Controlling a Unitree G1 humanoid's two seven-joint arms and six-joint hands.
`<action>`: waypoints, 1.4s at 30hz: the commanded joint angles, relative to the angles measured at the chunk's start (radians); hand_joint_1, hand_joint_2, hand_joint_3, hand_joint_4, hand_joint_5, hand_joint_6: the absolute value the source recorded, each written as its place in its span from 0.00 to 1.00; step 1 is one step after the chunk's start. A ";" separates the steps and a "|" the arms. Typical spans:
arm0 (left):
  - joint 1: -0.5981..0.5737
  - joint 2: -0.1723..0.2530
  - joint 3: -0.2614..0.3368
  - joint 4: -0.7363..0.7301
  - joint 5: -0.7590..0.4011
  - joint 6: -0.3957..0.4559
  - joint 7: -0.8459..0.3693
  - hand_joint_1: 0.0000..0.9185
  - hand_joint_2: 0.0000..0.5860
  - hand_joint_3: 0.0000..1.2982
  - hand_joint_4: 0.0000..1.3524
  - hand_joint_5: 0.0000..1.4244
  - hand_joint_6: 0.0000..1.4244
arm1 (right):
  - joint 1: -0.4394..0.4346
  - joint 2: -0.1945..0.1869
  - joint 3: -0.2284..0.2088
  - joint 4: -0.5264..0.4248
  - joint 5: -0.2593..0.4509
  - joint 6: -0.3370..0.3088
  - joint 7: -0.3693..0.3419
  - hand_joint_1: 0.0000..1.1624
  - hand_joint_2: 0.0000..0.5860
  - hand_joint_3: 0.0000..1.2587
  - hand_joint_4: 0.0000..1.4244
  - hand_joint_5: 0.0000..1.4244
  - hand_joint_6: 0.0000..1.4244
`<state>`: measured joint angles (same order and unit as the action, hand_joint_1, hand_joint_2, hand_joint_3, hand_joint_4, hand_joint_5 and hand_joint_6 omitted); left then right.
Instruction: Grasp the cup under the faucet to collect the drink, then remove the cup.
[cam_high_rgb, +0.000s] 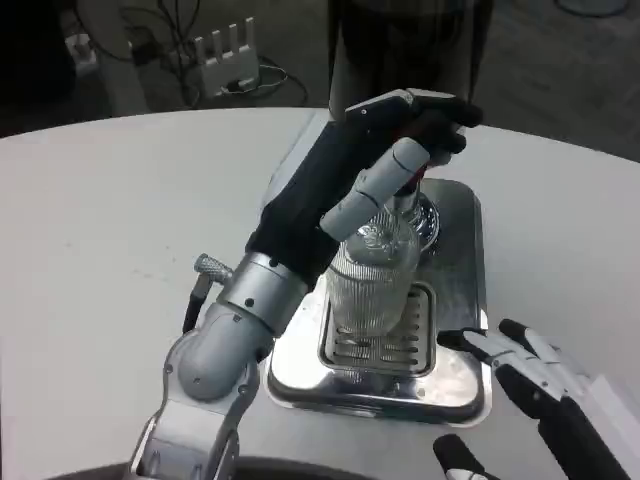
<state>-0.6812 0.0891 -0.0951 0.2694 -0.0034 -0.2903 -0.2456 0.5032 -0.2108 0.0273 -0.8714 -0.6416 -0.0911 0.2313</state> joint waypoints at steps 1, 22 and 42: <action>-0.006 -0.001 -0.010 0.030 -0.001 0.016 -0.027 0.13 0.20 0.42 0.26 0.30 0.30 | -0.006 -0.001 0.001 0.003 0.008 0.005 0.000 0.38 0.77 0.15 0.08 0.01 0.00; 0.004 0.020 -0.012 0.015 -0.002 0.009 -0.059 0.12 0.20 0.14 0.25 0.29 0.30 | -0.012 0.000 0.016 0.014 0.000 0.013 -0.003 0.38 0.77 0.16 0.09 0.01 0.00; 0.028 0.034 -0.024 -0.012 0.029 0.008 -0.052 0.12 0.20 0.22 0.24 0.29 0.30 | 0.001 0.002 0.018 0.005 0.003 0.006 -0.006 0.38 0.77 0.17 0.10 0.01 0.00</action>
<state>-0.6754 0.1157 -0.1004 0.2663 0.0055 -0.2935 -0.2844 0.4974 -0.2103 0.0436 -0.8658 -0.6428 -0.0838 0.2313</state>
